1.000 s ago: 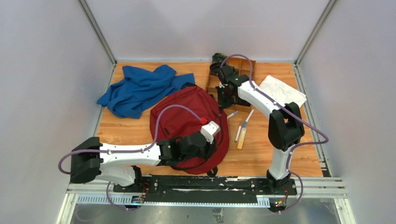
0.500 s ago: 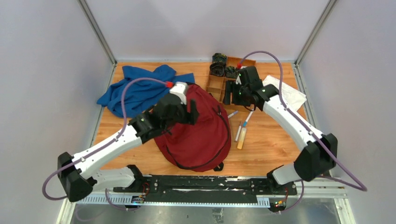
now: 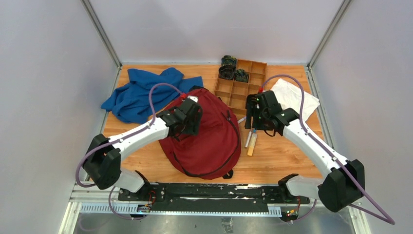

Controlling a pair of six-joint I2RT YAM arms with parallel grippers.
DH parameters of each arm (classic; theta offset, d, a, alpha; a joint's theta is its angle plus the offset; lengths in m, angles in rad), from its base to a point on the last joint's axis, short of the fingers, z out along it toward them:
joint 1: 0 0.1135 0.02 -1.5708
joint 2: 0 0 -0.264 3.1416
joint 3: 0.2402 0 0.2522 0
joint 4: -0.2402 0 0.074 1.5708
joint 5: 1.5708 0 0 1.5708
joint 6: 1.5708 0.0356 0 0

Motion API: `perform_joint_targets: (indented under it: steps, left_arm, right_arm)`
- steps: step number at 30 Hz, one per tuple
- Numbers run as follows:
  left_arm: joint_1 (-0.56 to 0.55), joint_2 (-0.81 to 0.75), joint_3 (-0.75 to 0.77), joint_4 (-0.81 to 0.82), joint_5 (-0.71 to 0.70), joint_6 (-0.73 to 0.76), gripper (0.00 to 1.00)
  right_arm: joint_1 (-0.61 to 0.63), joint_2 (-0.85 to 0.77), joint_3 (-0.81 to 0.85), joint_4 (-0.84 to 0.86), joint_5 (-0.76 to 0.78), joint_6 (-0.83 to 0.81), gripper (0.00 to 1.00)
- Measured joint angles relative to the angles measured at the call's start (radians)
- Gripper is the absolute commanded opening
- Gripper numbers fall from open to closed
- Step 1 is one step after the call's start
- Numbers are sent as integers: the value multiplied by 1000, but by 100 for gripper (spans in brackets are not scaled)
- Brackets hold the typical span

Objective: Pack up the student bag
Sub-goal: Adjust the student bag at the center of the board.

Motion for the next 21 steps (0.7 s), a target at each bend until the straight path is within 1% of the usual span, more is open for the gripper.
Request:
perform_joint_targets:
  steps: [5, 8, 12, 15, 21]
  left_arm:
    - [-148, 7, -13, 1, -8, 14, 66]
    - [-205, 11, -31, 23, 10, 14, 66]
    - [-242, 1, -57, 70, 68, 16, 66]
    - [-267, -27, -69, 106, 160, 18, 66]
    - [-274, -28, -45, 129, 299, 21, 68]
  right_arm:
    - [-69, 2, -126, -34, 20, 17, 71]
    - [-72, 0, -145, -65, 17, 24, 71]
    - [-74, -18, -141, -67, 20, 25, 71]
    - [-77, -19, -126, -68, 20, 28, 71]
    - [-80, -18, -111, -68, -3, 48, 70]
